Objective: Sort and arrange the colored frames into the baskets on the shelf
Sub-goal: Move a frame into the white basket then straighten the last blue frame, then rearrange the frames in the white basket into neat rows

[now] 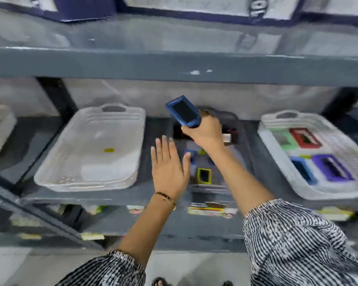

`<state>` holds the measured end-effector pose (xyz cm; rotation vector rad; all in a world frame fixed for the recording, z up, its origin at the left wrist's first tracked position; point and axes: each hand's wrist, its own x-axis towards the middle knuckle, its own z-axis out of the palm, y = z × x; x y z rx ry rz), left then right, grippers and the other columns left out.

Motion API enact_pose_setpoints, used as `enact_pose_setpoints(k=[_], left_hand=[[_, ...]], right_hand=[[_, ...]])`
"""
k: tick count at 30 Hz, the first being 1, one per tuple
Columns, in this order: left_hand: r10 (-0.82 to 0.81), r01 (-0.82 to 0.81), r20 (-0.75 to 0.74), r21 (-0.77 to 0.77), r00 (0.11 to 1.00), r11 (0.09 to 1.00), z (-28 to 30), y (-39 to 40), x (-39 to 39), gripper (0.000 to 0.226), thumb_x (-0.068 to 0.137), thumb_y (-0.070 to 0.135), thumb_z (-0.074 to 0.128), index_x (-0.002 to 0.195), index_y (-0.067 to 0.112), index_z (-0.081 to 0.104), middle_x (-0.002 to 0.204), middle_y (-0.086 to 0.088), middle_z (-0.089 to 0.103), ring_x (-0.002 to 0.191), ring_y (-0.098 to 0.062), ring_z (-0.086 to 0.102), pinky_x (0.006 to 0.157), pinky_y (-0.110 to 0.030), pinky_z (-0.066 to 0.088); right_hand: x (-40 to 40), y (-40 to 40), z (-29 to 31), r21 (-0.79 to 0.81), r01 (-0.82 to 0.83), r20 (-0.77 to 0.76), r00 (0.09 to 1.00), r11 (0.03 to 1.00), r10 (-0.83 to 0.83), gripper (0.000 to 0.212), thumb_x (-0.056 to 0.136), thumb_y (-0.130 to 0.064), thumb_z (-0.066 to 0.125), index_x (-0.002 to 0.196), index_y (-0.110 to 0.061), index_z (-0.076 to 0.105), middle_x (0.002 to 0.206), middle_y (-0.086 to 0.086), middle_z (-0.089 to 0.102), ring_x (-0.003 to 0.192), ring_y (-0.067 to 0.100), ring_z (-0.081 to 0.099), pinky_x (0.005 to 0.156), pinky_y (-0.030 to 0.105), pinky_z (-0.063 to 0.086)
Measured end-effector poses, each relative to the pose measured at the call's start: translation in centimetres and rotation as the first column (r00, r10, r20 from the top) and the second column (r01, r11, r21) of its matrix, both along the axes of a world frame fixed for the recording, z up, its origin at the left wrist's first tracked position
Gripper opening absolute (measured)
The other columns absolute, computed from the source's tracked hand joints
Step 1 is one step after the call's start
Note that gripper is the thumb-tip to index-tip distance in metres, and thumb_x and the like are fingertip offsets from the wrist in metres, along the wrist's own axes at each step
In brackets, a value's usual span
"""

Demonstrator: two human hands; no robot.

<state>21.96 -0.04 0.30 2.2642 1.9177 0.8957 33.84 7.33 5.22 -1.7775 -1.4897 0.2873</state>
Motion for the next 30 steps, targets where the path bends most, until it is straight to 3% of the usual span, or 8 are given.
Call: enact_pose_setpoints(k=[4, 7, 11, 14, 20, 30], left_hand=[[-0.168, 0.167, -0.006, -0.021, 0.986, 0.986, -0.2, -1.7, 7.9, 0.065, 0.094, 0.045, 0.029, 0.138, -0.003, 0.034, 0.147, -0.023, 0.034, 0.140, -0.037, 0.024, 0.115, -0.046, 0.014], [-0.253, 0.253, -0.012, -0.046, 0.967, 0.966, -0.6, -3.4, 13.4, 0.065, 0.094, 0.045, 0.029, 0.136, -0.003, 0.038, 0.143, -0.024, 0.040, 0.137, -0.039, 0.031, 0.114, -0.049, 0.018], [-0.300, 0.297, -0.018, -0.097, 0.954, 0.950, -2.3, -4.5, 18.7, 0.062, 0.096, 0.042, 0.040, 0.140, -0.001, 0.032, 0.148, -0.022, 0.033, 0.140, -0.036, 0.023, 0.116, -0.043, 0.012], [-0.277, 0.268, -0.050, -0.139, 0.960, 0.953, -3.2, -4.6, 20.9, 0.062, 0.097, 0.044, 0.036, 0.141, 0.001, 0.030, 0.150, -0.020, 0.030, 0.142, -0.034, 0.019, 0.117, -0.043, 0.011], [-0.176, 0.153, -0.104, -0.200, 0.979, 0.968, -3.5, -4.3, 22.2, 0.063, 0.098, 0.045, 0.028, 0.143, 0.001, 0.025, 0.151, -0.019, 0.028, 0.143, -0.033, 0.016, 0.118, -0.043, 0.011], [-0.173, 0.133, -0.157, -0.234, 0.972, 0.963, -3.7, -4.3, 22.2, 0.063, 0.097, 0.046, 0.026, 0.142, 0.001, 0.027, 0.151, -0.019, 0.028, 0.142, -0.034, 0.017, 0.117, -0.044, 0.012]], right_hand=[[9.6, -4.2, 0.2, -0.056, 0.171, 0.013, 0.985, 0.984, -0.170, 0.047, 0.062, -0.033, 0.079, 0.101, -0.011, 0.067, 0.102, 0.013, 0.070, 0.093, 0.028, 0.065, 0.072, 0.028, 0.049], [16.2, -7.4, -0.2, -0.104, 0.273, 0.069, 0.961, 0.956, -0.267, 0.054, 0.066, -0.033, 0.078, 0.109, -0.004, 0.061, 0.108, 0.019, 0.063, 0.099, 0.033, 0.061, 0.077, 0.032, 0.048], [23.3, -10.8, -1.5, -0.144, 0.385, 0.044, 0.923, 0.912, -0.382, 0.048, 0.066, -0.035, 0.078, 0.102, -0.005, 0.065, 0.101, 0.016, 0.072, 0.093, 0.031, 0.067, 0.073, 0.032, 0.051], [27.3, -12.4, -2.8, -0.256, 0.404, 0.068, 0.914, 0.878, -0.401, 0.054, 0.069, -0.040, 0.078, 0.103, -0.001, 0.066, 0.105, 0.018, 0.070, 0.096, 0.033, 0.066, 0.078, 0.039, 0.055], [30.3, -13.6, -4.9, -0.447, 0.398, 0.116, 0.914, 0.801, -0.390, 0.058, 0.071, -0.041, 0.077, 0.105, 0.003, 0.065, 0.107, 0.020, 0.069, 0.096, 0.035, 0.066, 0.075, 0.039, 0.053], [29.2, -13.2, -5.9, -0.577, 0.357, 0.161, 0.932, 0.734, -0.326, 0.064, 0.071, -0.042, 0.076, 0.114, 0.002, 0.057, 0.118, 0.019, 0.061, 0.106, 0.031, 0.062, 0.085, 0.036, 0.052]])
